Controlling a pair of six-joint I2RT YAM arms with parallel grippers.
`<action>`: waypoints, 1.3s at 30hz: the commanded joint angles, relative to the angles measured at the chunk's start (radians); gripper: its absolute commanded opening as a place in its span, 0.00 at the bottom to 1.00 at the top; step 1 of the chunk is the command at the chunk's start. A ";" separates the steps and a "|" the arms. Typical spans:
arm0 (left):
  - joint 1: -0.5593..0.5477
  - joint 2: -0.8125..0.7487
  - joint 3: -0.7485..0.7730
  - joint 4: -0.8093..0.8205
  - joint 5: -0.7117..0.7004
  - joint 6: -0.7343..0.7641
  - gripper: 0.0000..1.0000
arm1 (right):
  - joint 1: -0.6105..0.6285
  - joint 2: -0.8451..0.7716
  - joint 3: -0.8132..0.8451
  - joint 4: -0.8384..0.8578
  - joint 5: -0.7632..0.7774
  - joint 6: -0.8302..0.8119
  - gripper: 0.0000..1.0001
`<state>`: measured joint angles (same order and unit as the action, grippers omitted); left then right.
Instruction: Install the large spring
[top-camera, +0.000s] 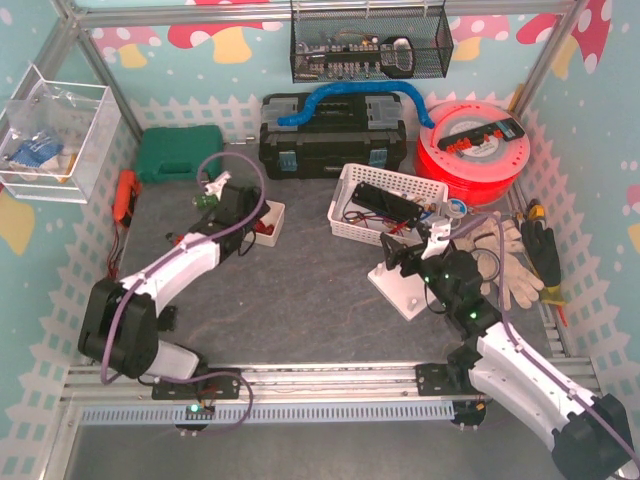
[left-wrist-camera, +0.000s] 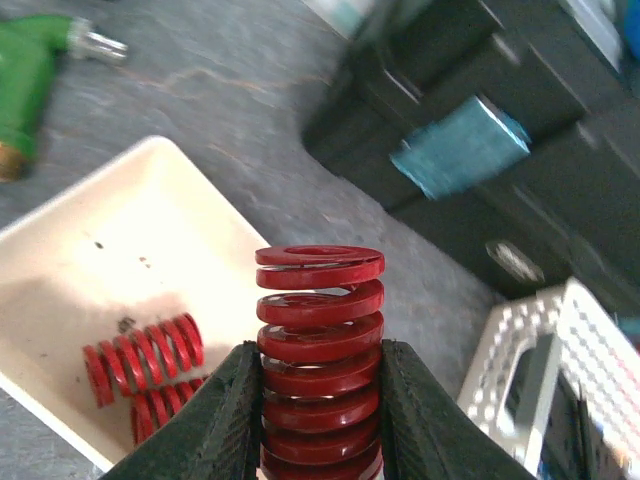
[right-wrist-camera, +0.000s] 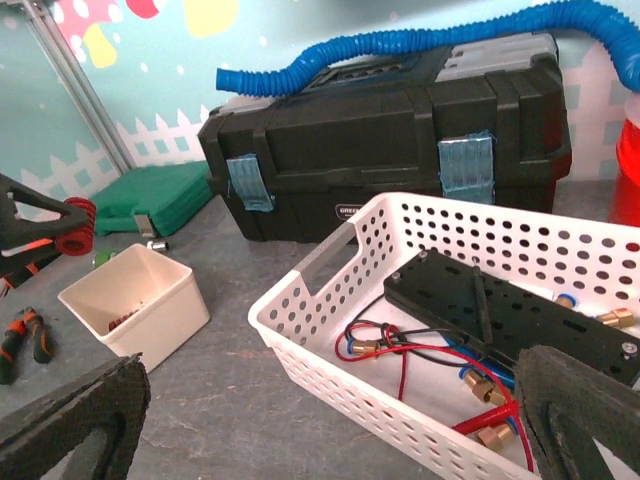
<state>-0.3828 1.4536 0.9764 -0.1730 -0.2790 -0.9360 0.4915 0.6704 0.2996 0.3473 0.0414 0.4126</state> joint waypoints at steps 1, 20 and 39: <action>-0.030 -0.058 -0.136 0.312 0.123 0.272 0.11 | -0.003 0.023 0.072 -0.073 0.025 0.026 0.99; -0.374 -0.221 -0.741 1.215 0.413 1.082 0.03 | 0.143 0.243 0.328 -0.355 -0.364 0.059 0.76; -0.440 -0.268 -0.861 1.388 0.428 1.170 0.02 | 0.315 0.509 0.507 -0.342 -0.382 0.069 0.76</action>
<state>-0.8093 1.2148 0.1020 1.1709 0.1291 0.2035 0.7822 1.1439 0.7635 -0.0010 -0.3397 0.4805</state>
